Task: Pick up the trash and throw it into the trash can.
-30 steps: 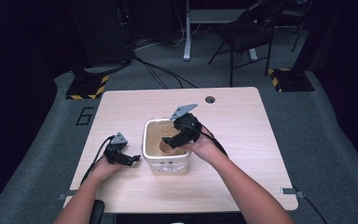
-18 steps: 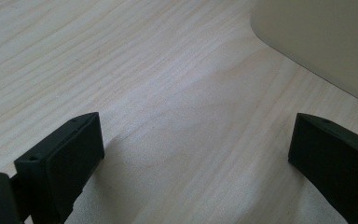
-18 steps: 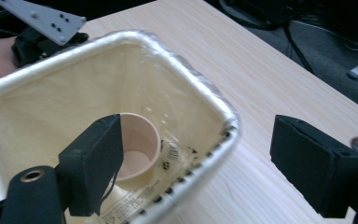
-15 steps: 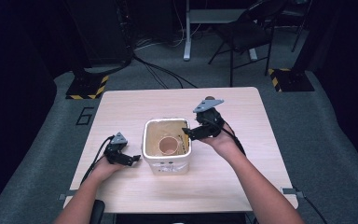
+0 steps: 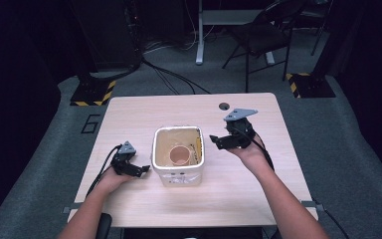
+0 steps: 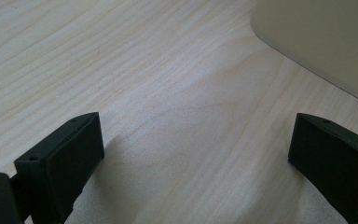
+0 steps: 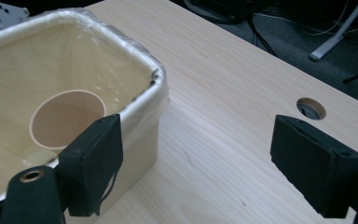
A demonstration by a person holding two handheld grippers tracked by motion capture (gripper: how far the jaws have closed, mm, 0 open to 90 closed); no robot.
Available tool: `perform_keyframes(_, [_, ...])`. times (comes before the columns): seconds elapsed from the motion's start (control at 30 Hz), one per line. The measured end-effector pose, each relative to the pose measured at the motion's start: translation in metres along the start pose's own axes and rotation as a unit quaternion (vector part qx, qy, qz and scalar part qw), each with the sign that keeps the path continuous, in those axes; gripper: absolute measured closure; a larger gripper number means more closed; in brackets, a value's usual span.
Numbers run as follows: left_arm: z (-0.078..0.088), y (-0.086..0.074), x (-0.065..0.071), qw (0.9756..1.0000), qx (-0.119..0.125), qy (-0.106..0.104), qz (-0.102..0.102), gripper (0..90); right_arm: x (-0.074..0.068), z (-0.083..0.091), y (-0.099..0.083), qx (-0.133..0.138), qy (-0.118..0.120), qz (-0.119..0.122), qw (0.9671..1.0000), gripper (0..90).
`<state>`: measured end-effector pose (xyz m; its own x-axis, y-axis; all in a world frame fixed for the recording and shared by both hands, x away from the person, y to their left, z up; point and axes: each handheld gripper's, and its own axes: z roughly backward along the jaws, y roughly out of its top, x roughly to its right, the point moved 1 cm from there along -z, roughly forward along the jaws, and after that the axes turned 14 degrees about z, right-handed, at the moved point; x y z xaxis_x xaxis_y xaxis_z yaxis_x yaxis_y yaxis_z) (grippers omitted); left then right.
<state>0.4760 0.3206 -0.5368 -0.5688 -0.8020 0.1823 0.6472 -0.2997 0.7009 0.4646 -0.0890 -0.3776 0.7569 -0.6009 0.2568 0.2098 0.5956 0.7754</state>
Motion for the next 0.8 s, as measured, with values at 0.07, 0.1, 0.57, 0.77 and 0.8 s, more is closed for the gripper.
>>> perform_keyframes(0.07, [0.0,0.0,0.0,1.0,0.0,0.0,0.0,3.2,0.002,0.001,-0.008,-0.003,-0.008,-0.002,1.0,16.4])
perform_keyframes(0.1, [0.0,0.0,0.0,1.0,0.0,0.0,0.0,3.2,0.002,0.002,-0.01,-0.004,-0.012,0.0,0.9999,16.5])
perform_keyframes(0.57, [0.0,0.0,0.0,1.0,0.0,0.0,0.0,3.2,0.0,-0.002,-0.043,-0.02,-0.015,-0.006,0.9997,18.1])
perform_keyframes(0.77, [0.0,0.0,0.0,1.0,0.0,0.0,0.0,3.2,-0.005,-0.009,-0.061,-0.034,-0.012,-0.009,0.9993,18.7])
perform_keyframes(0.8, [0.0,0.0,0.0,1.0,0.0,0.0,0.0,3.2,-0.006,-0.01,-0.067,-0.036,-0.013,-0.017,0.9991,18.7])
